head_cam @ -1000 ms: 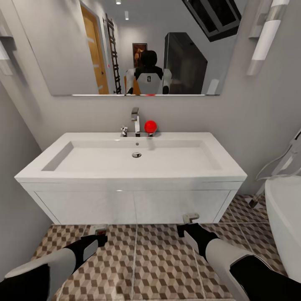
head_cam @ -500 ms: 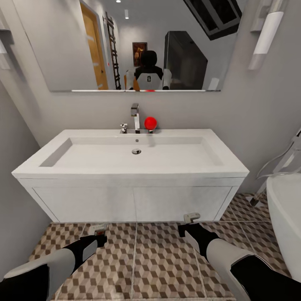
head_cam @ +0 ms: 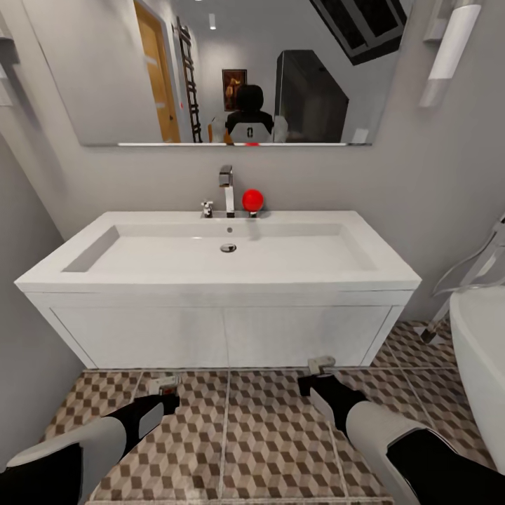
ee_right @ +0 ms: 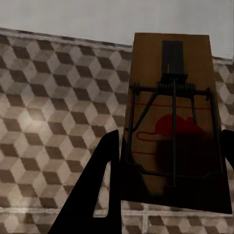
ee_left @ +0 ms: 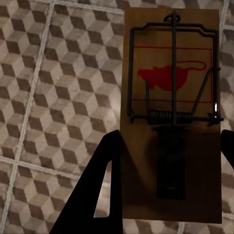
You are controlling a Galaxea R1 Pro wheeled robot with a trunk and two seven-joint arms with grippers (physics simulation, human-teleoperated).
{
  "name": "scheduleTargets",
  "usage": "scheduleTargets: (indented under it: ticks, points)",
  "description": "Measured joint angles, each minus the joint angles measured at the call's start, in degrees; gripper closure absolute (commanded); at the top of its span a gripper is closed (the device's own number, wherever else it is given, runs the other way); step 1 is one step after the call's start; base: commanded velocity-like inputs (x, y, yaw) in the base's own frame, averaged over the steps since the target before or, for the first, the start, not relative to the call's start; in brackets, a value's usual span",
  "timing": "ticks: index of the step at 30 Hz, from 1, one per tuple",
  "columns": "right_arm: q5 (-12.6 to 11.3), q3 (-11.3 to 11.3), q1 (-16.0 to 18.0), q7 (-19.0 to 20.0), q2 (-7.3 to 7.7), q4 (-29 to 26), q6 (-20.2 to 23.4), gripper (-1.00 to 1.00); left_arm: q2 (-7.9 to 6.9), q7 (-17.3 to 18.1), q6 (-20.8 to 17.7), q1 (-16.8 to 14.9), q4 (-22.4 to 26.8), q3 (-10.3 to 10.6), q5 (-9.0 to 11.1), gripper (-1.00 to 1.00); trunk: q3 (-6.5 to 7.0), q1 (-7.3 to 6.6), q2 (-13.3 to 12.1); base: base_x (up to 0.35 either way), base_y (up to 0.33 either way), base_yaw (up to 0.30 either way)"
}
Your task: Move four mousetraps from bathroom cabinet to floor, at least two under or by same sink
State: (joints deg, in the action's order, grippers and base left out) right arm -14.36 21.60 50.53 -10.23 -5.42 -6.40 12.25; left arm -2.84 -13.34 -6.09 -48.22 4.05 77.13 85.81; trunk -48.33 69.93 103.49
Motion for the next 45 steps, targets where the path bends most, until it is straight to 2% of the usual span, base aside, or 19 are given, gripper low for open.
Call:
scheduleTargets:
  ticks: [6,11,19,29,30,33,35,38,43,45]
  points:
    - [0.17,0.13,-2.61,0.33,-0.43,-0.08,-9.34,1.00,0.45,-0.04,0.00,0.00,0.15,0.02,-0.26,1.00,-1.08,1.32,2.41,0.000,0.000,-0.010]
    - [0.20,0.17,-3.07,0.45,-0.46,-0.15,-10.55,1.00,0.50,-0.08,0.00,-0.01,0.15,0.01,-0.34,1.00,-1.72,2.42,4.41,0.000,0.000,-0.174]
    - [0.20,0.17,-3.11,0.47,-0.24,-0.15,-10.63,1.00,0.40,-0.08,0.03,-0.01,0.15,0.02,-0.31,1.00,-2.60,4.17,7.62,0.000,0.000,-0.210]
    - [0.01,0.20,-3.16,-0.10,-0.50,-0.10,-10.85,1.00,0.13,-0.03,0.08,0.00,0.10,0.00,-0.27,1.00,-4.29,6.37,11.63,0.000,0.000,-0.020]
    - [-0.08,0.19,-3.17,-1.01,-0.53,-0.02,-10.36,1.00,0.12,-0.01,0.08,0.00,0.10,0.00,-0.27,1.00,-4.47,6.59,12.03,0.000,0.000,0.000]
    - [-0.09,0.12,-3.11,-8.57,-0.70,-0.03,-5.52,1.00,0.17,0.00,0.08,0.00,0.14,0.00,-0.22,1.00,-5.01,7.25,13.24,0.000,0.000,0.000]
    - [0.01,0.16,-3.10,-11.32,-1.36,-0.07,-3.73,1.00,0.30,0.00,0.08,0.00,0.16,0.00,-0.25,1.00,-5.36,7.69,14.04,0.000,0.000,0.000]
    - [0.38,0.38,-3.09,-12.62,-2.63,-0.08,-2.80,1.00,0.56,0.00,0.08,0.00,0.17,0.01,-0.26,1.00,-5.90,8.35,15.24,0.000,0.000,0.000]
    - [1.41,0.59,-3.12,-12.85,-3.25,-0.09,-2.68,1.00,0.69,0.00,0.08,0.00,0.18,0.01,-0.26,1.00,-6.80,9.45,17.25,0.000,0.000,0.000]
    - [2.99,1.32,-3.16,-12.60,-3.86,-0.09,-2.71,1.00,0.66,0.00,0.08,0.00,0.18,0.01,-0.26,1.00,-7.16,9.89,18.05,0.000,0.000,0.000]
